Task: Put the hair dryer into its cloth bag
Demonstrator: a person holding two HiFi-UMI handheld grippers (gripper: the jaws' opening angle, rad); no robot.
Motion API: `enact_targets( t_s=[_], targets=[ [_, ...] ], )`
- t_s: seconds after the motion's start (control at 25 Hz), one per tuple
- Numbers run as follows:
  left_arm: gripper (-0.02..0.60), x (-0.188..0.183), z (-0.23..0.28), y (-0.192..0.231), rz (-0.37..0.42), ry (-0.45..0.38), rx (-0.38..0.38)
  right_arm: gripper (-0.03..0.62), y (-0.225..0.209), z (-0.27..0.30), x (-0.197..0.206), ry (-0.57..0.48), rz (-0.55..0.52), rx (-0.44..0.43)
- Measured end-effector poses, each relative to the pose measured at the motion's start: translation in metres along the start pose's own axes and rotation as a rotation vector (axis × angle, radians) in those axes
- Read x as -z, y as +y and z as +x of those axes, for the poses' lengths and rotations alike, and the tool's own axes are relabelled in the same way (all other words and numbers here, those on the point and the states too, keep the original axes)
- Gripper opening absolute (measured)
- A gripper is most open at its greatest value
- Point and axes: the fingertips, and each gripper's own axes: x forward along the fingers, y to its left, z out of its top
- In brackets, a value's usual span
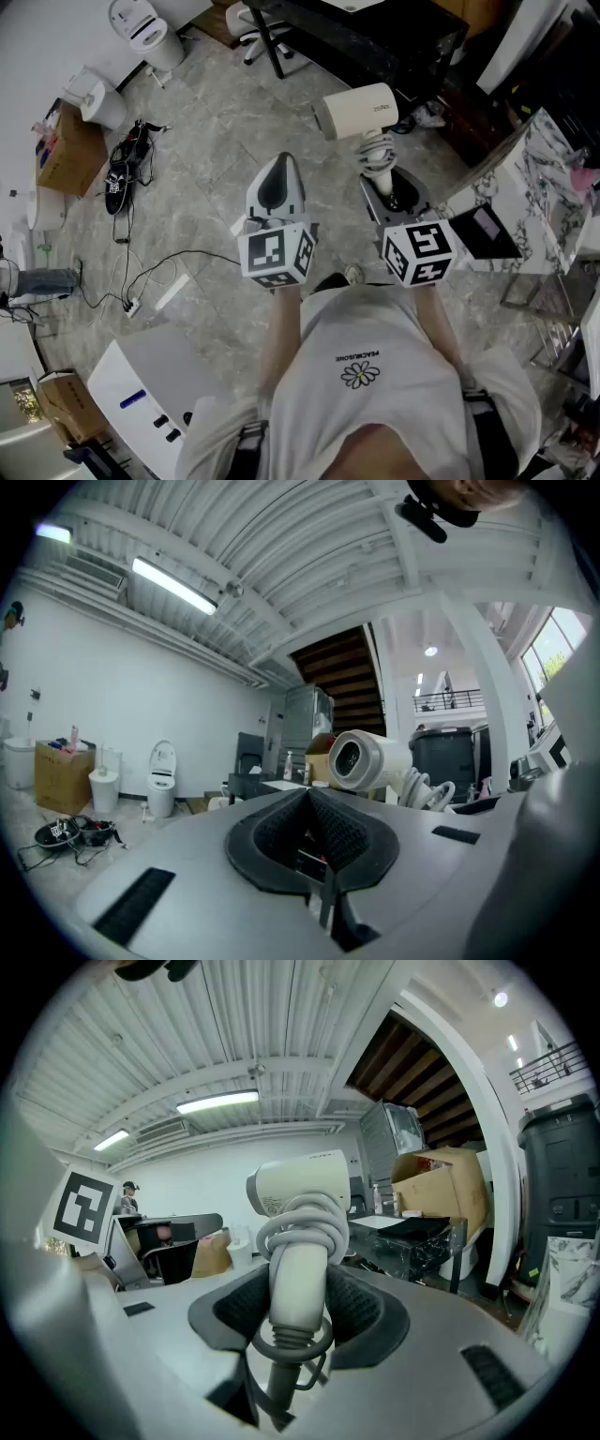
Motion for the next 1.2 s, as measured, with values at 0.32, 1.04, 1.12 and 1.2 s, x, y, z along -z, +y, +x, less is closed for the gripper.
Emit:
enact_targets(
  t_s=[0.32, 1.04, 1.12, 1.2],
  targets=[
    [0.017, 0.003, 0.007, 0.012, -0.014, 0.007, -0.021, 0.17, -0.004, 0.008, -0.001, 0.002, 0.003, -0.005],
    [0.017, 0.011, 0.024, 0.027, -0.025, 0.02, -0.067, 0.17, -0.016, 0.025, 0.003, -0.003, 0.08, -0.064],
    [0.017, 0.011, 0.026, 0.03, -0.026, 0.015, -0.076, 0.17, -0.017, 0.027, 0.003, -0.003, 0.077, -0.074],
    [0.017, 0.012, 0.028, 0.033, -0.03, 0.018, -0.082, 0.17, -0.017, 0.028, 0.003, -0.005, 0.076, -0.082]
  ],
)
